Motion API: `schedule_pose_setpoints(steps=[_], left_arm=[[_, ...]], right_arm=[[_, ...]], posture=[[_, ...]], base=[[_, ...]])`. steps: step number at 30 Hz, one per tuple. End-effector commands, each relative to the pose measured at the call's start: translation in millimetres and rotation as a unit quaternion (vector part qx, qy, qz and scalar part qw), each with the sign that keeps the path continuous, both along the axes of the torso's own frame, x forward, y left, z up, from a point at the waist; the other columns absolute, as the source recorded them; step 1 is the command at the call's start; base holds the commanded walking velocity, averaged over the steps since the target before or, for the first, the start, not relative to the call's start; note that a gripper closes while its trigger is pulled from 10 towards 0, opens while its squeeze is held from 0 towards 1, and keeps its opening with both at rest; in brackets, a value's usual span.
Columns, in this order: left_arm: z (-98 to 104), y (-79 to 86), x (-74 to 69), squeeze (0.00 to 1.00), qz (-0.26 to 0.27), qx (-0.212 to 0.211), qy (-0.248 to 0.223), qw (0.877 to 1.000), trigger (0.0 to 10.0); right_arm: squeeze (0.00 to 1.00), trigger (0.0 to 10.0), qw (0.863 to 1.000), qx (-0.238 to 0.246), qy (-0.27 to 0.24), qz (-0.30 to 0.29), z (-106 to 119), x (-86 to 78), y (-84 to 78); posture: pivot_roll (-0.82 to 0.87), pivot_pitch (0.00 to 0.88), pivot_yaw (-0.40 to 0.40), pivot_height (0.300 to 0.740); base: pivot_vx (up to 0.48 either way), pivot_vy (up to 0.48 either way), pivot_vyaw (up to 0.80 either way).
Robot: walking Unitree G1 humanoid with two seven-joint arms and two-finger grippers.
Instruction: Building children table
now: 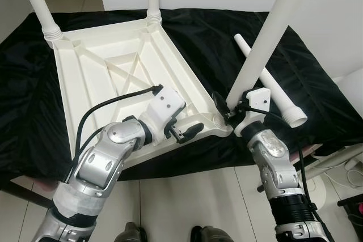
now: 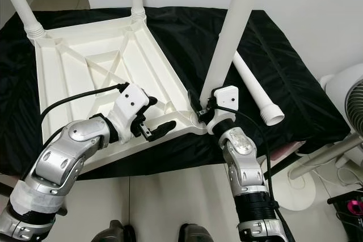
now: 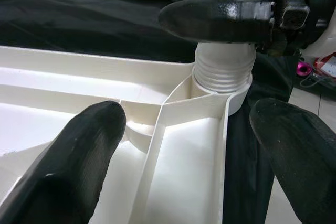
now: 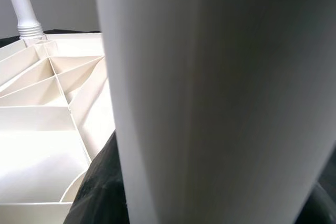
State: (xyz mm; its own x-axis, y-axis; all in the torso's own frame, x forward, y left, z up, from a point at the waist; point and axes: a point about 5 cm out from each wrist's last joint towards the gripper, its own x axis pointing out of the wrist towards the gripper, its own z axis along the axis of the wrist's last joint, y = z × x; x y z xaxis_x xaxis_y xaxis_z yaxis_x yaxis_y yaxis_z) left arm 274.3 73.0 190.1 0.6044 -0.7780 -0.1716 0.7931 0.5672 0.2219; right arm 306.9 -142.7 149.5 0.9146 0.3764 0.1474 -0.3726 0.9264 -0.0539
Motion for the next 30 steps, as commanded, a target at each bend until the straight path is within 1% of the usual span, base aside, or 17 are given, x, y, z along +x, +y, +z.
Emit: schedule_pose_setpoints(steps=[1, 3, 6, 7, 9, 10, 12, 13, 15, 16, 18, 21, 23, 25, 28, 29, 30], left_arm=[[5.4, -0.3, 0.0, 0.0, 0.015, -0.005, -0.013, 1.0, 10.0], [5.5, -0.1, -0.1, 0.0, 0.016, -0.005, -0.012, 1.0, 10.0], [5.5, -0.1, -0.2, 0.0, 0.016, -0.005, -0.012, 1.0, 10.0], [5.4, -0.1, -0.2, 0.0, 0.017, -0.005, -0.012, 1.0, 10.0], [5.7, -0.6, 0.2, 0.0, 0.017, -0.007, -0.013, 1.0, 10.0], [5.7, -0.6, 0.2, 0.0, 0.017, -0.007, -0.013, 1.0, 10.0], [5.4, -1.9, 0.2, 0.0, 0.018, -0.008, -0.013, 1.0, 10.0], [5.4, -1.9, 0.2, 0.0, 0.018, -0.008, -0.013, 1.0, 10.0], [5.3, -3.2, 0.2, 0.0, 0.017, -0.009, -0.014, 1.0, 10.0], [5.3, -3.2, 0.2, 0.0, 0.017, -0.009, -0.014, 1.0, 10.0], [5.4, -4.5, 0.5, 0.0, 0.016, -0.011, -0.015, 1.0, 10.0], [5.1, -5.3, 0.5, 0.0, 0.015, -0.012, -0.015, 1.0, 10.0], [5.1, -5.3, 0.5, 0.0, 0.015, -0.012, -0.015, 1.0, 10.0], [5.1, -6.1, 0.0, 0.0, 0.013, -0.012, -0.016, 1.0, 10.0], [5.0, -6.3, -0.3, 0.0, 0.013, -0.013, -0.016, 1.0, 10.0], [4.9, -6.6, -0.7, 0.0, 0.012, -0.013, -0.016, 1.0, 10.0], [4.8, -6.7, -1.0, 0.0, 0.012, -0.013, -0.016, 1.0, 10.0]], right_arm=[[0.0, 10.0, 0.995, -0.018, 0.098, -0.033, -42.7, -6.8, -5.5], [0.0, 10.0, 0.995, -0.006, 0.087, -0.049, -39.7, -6.7, -2.7], [0.0, 10.0, 0.995, -0.001, 0.085, -0.052, -38.5, -6.8, -0.9], [0.0, 10.0, 0.994, 0.008, 0.077, -0.072, -36.4, -6.6, 3.0], [0.0, 10.0, 0.989, 0.034, 0.073, -0.124, -32.7, -5.0, 14.1], [0.0, 10.0, 0.989, 0.034, 0.073, -0.124, -32.7, -5.0, 14.1], [0.0, 10.0, 0.983, 0.06, 0.077, -0.157, -29.8, -3.1, 24.5], [0.0, 10.0, 0.983, 0.06, 0.077, -0.157, -29.8, -3.1, 24.5], [0.0, 10.0, 0.977, 0.073, 0.078, -0.185, -27.1, -0.3, 28.5], [0.0, 10.0, 0.977, 0.073, 0.078, -0.185, -27.1, -0.3, 28.5], [0.0, 10.0, 0.968, 0.077, 0.071, -0.227, -24.1, 3.5, 27.5], [0.0, 10.0, 0.965, 0.082, 0.071, -0.24, -24.0, 4.9, 27.0], [0.0, 10.0, 0.965, 0.082, 0.071, -0.24, -24.0, 4.9, 27.0], [0.0, 10.0, 0.968, 0.084, 0.058, -0.231, -20.9, 4.2, 27.6], [0.0, 10.0, 0.969, 0.086, 0.052, -0.227, -20.1, 2.7, 27.8], [0.73, 10.0, 0.972, 0.096, 0.042, -0.212, -18.5, 0.7, 27.9], [0.73, 10.0, 0.973, 0.103, 0.037, -0.204, -17.7, -0.7, 28.1]], posture=[[-0.06, 0.112, 0.002, 0.74], [-0.06, 0.112, 0.002, 0.74], [-0.06, 0.112, 0.002, 0.74], [-0.06, 0.112, -0.001, 0.74], [-0.06, 0.112, -0.001, 0.74], [-0.06, 0.112, -0.001, 0.74], [-0.06, 0.098, -0.012, 0.74], [-0.06, 0.098, -0.012, 0.74], [-0.06, 0.088, -0.017, 0.74], [-0.06, 0.088, -0.017, 0.74], [-0.06, 0.08, -0.022, 0.74], [-0.06, 0.076, -0.023, 0.74], [-0.06, 0.076, -0.023, 0.74], [-0.06, 0.067, -0.026, 0.74], [-0.06, 0.065, -0.024, 0.74], [-0.06, 0.064, -0.021, 0.74], [-0.06, 0.064, -0.02, 0.74]], base=[[0.0, 0.0, 0.0], [0.0, 0.0, 0.0], [0.0, 0.0, 0.0], [0.0, 0.0, 0.0], [0.0, 0.0, 0.0], [0.0, 0.0, 0.0], [0.0, 0.0, 0.0], [0.0, 0.0, 0.0], [0.0, 0.0, 0.0], [0.0, 0.0, 0.0], [0.0, 0.0, 0.0], [0.0, 0.0, 0.0], [0.0, 0.0, 0.0], [0.0, 0.0, 0.0], [0.0, 0.0, 0.0], [0.0, 0.0, 0.0], [0.0, 0.0, 0.0]])
